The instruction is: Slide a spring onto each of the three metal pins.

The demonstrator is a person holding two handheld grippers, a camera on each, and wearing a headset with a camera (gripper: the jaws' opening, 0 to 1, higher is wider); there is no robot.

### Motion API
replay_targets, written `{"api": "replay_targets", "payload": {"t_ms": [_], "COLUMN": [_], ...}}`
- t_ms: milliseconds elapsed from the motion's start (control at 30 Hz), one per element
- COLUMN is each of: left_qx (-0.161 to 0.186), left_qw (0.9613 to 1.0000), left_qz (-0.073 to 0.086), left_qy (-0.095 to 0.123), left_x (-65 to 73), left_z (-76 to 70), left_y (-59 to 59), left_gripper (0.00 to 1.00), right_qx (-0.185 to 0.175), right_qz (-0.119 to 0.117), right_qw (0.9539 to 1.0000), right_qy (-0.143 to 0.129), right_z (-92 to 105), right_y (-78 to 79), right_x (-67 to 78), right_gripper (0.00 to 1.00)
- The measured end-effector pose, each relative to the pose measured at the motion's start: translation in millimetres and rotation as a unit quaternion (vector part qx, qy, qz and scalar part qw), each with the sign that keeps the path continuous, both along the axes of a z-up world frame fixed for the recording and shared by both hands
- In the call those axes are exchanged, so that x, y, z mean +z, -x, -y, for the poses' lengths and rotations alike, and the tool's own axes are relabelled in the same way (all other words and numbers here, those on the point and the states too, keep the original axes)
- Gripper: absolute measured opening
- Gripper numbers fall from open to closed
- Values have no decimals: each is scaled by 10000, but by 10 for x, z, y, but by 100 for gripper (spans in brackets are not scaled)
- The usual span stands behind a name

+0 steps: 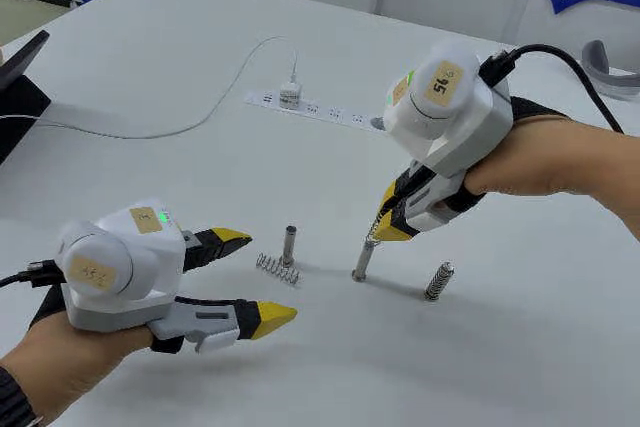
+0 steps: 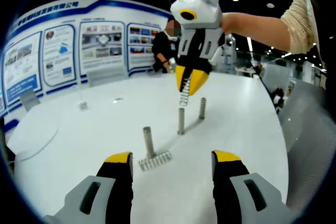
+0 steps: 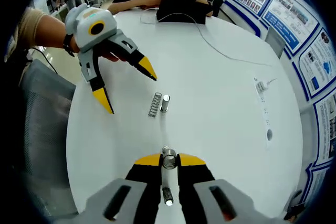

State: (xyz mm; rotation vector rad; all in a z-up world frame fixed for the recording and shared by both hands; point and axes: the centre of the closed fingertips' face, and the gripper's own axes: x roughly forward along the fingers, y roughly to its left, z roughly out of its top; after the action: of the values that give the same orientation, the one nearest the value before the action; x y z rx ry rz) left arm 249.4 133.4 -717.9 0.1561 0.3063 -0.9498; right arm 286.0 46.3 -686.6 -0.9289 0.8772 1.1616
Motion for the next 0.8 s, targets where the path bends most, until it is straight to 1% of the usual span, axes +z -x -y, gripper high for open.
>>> {"api": "replay_targets", "payload": {"t_ms": [200, 400, 600, 700, 800], "left_qx": [14, 19, 35, 38, 40], "left_qw": [10000, 10000, 10000, 10000, 10000], "left_qz": [-9, -16, -29, -29, -33], "left_qy": [-3, -9, -5, -9, -6], "left_x": [0, -2, -2, -3, -5], "left_z": [-8, -12, -25, -29, -28], "left_y": [-8, -8, -9, -8, -7], "left_gripper": [61, 61, 61, 60, 60], "right_qx": [-16, 6, 33, 10, 0], "right_qz": [-41, -109, -138, -193, -211], "right_qw": [10000, 9999, 9998, 9997, 9996], "right_qy": [3, 27, 122, 118, 163], "right_z": [-3, -31, -36, -39, -40], "right_y": [-2, 28, 25, 23, 15], "right_x": [-23, -62, -141, -181, -242], "right_gripper": [12, 12, 12, 12, 12]}}
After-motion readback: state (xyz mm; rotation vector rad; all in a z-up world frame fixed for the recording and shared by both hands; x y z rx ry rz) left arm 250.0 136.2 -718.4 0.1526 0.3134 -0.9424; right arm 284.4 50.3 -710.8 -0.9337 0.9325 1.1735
